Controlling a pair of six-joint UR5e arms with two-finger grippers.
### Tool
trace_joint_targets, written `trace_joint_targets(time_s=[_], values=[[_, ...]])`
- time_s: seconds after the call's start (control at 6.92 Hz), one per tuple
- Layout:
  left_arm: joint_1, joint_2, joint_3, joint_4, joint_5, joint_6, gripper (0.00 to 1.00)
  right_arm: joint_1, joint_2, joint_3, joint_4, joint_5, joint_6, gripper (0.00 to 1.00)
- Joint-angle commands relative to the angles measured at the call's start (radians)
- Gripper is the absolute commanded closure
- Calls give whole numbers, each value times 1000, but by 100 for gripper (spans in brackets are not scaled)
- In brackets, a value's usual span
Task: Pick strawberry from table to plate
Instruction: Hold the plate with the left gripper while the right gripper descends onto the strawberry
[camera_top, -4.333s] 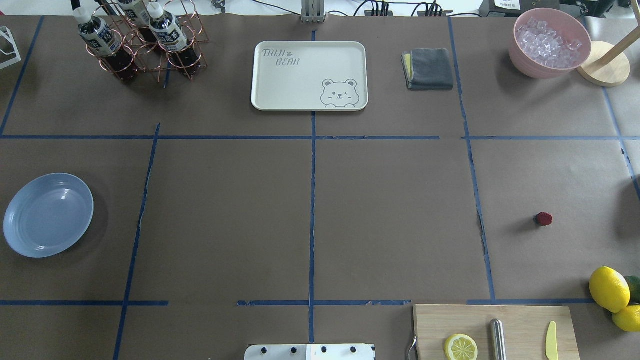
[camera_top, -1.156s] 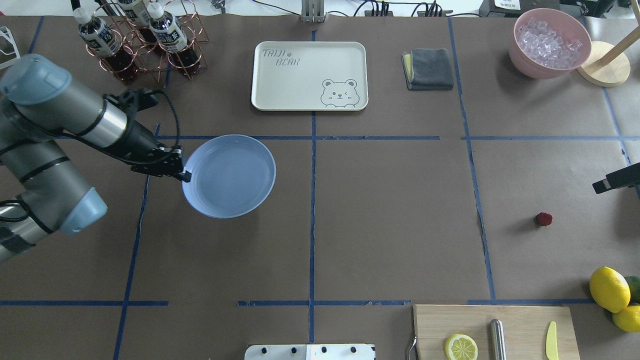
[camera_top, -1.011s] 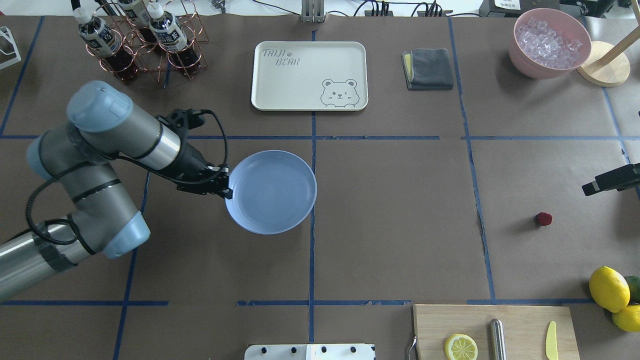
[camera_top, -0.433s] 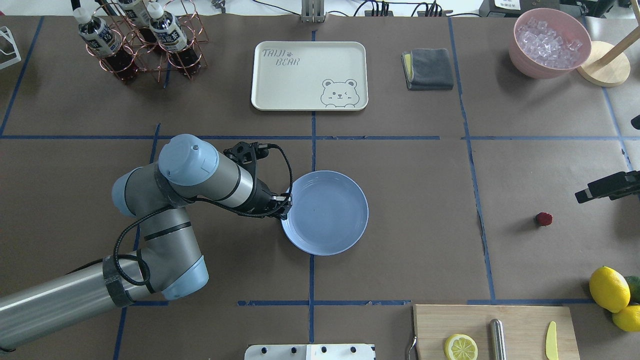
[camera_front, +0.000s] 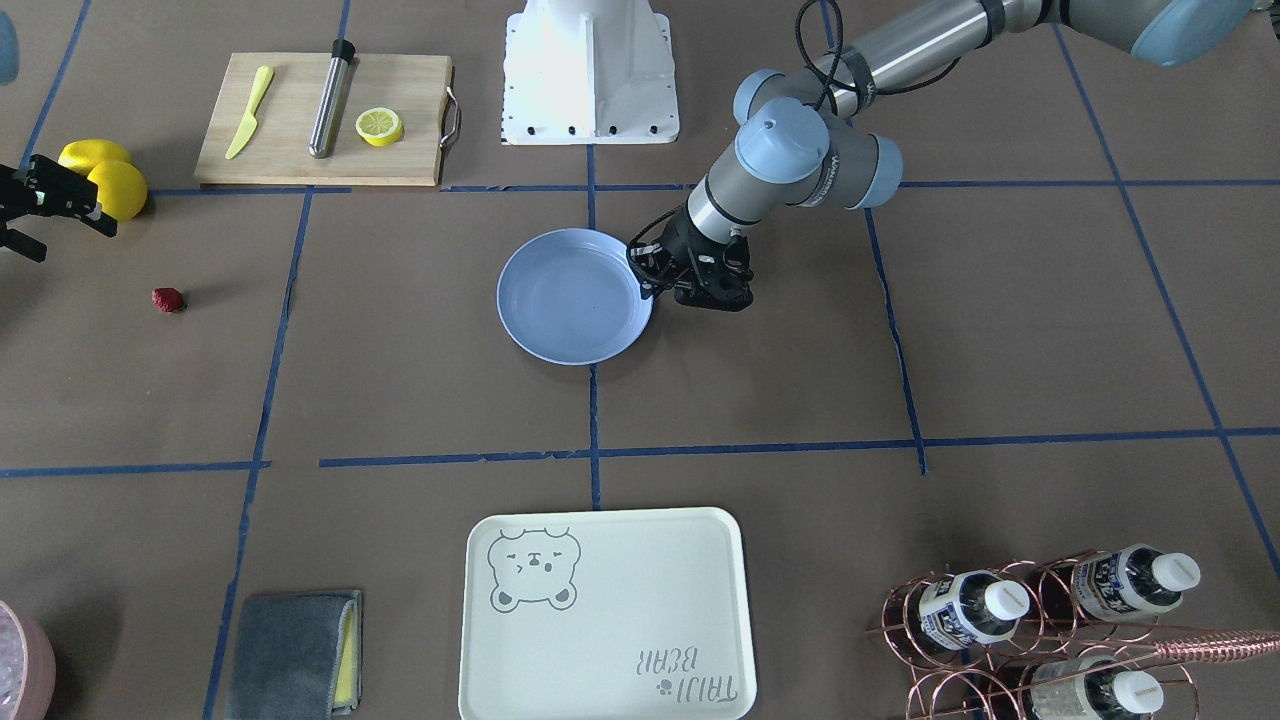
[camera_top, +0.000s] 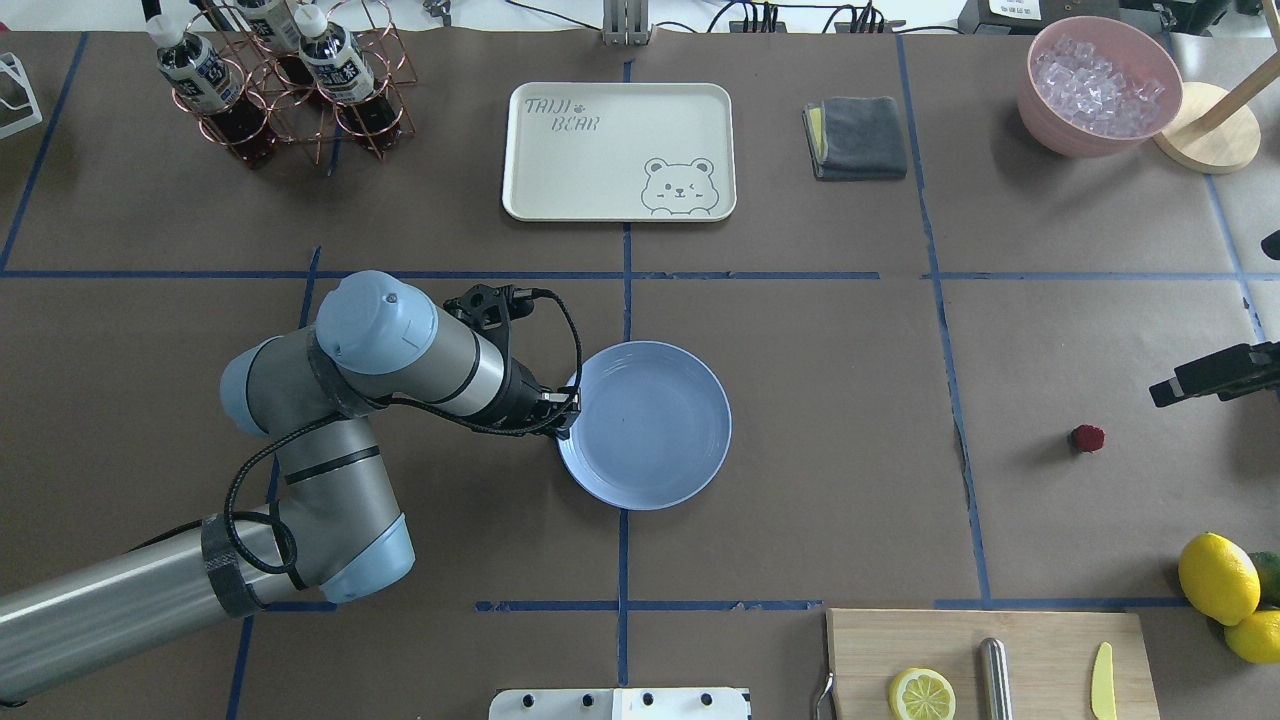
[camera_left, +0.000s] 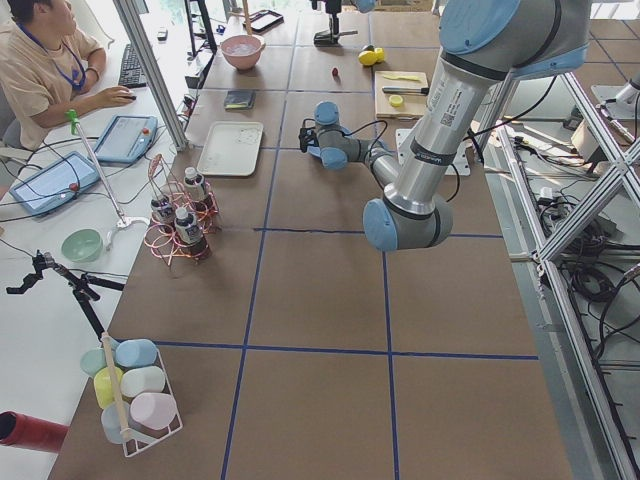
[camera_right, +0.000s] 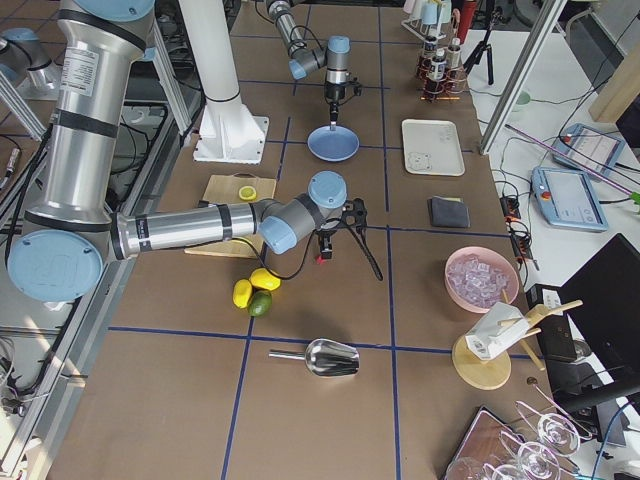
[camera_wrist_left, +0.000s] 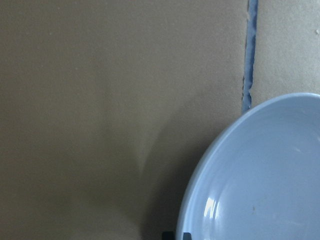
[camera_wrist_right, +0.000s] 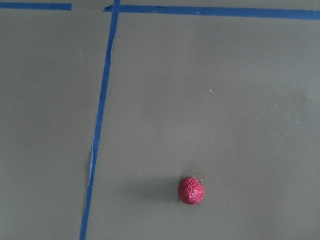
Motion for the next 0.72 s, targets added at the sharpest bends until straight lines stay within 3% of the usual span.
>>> trace_joint_targets(time_s=[0.0, 0.14, 0.29, 0.43, 0.58], values=[[-6, 17, -9, 24, 1, 8, 100, -17, 1, 4, 1, -25, 1, 0], [-7, 17, -10, 24, 1, 8, 100, -21, 6, 7, 1, -30, 1, 0], [-9, 20, -13, 24, 1, 8, 94, -41, 8, 12, 1, -46, 19, 0], [-10, 20, -12, 22, 2, 8, 39, -102, 12, 12, 1, -109, 87, 0], [-12, 20, -13, 19, 1, 8, 34, -180, 14, 12, 1, -202, 120, 0]])
